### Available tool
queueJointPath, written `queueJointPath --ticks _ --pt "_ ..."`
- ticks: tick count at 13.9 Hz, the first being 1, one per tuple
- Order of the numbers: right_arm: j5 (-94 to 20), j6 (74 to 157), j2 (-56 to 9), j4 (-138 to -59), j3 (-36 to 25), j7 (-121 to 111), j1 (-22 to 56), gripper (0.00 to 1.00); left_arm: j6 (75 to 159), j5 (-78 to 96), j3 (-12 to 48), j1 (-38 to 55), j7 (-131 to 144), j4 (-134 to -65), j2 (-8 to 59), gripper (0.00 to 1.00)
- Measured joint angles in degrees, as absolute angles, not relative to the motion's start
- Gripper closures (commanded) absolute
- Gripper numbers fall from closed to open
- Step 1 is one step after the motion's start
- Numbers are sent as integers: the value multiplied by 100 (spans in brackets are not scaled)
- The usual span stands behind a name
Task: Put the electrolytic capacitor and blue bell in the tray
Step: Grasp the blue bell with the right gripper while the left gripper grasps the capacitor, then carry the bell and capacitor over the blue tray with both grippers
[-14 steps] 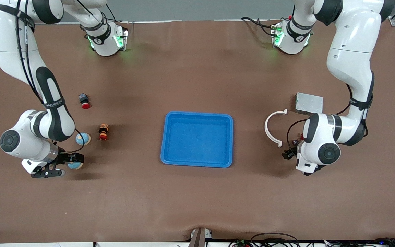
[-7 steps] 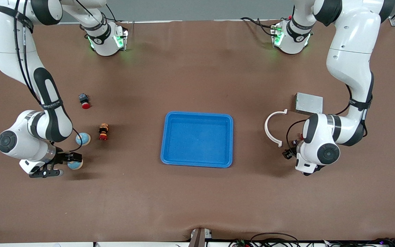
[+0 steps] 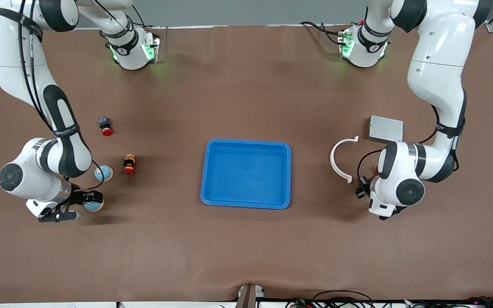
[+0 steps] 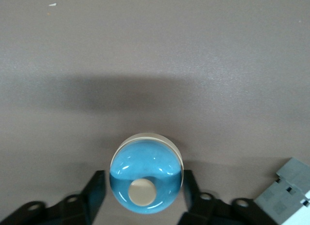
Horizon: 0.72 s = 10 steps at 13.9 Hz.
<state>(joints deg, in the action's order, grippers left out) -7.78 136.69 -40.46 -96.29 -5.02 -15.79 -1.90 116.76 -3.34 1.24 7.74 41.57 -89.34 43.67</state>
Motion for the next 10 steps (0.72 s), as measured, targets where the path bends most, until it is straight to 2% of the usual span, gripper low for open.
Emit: queueJointPath --ticks 5,10 --pt "-778 13504 -4054 -9549 -478 -1481 -125 100 11657 -334 120 763 4257 -8725 4303 98" --pt "-780 11670 -3984 -8463 -471 -977 39 100 11221 -258 212 768 4299 -8599 3701 98"
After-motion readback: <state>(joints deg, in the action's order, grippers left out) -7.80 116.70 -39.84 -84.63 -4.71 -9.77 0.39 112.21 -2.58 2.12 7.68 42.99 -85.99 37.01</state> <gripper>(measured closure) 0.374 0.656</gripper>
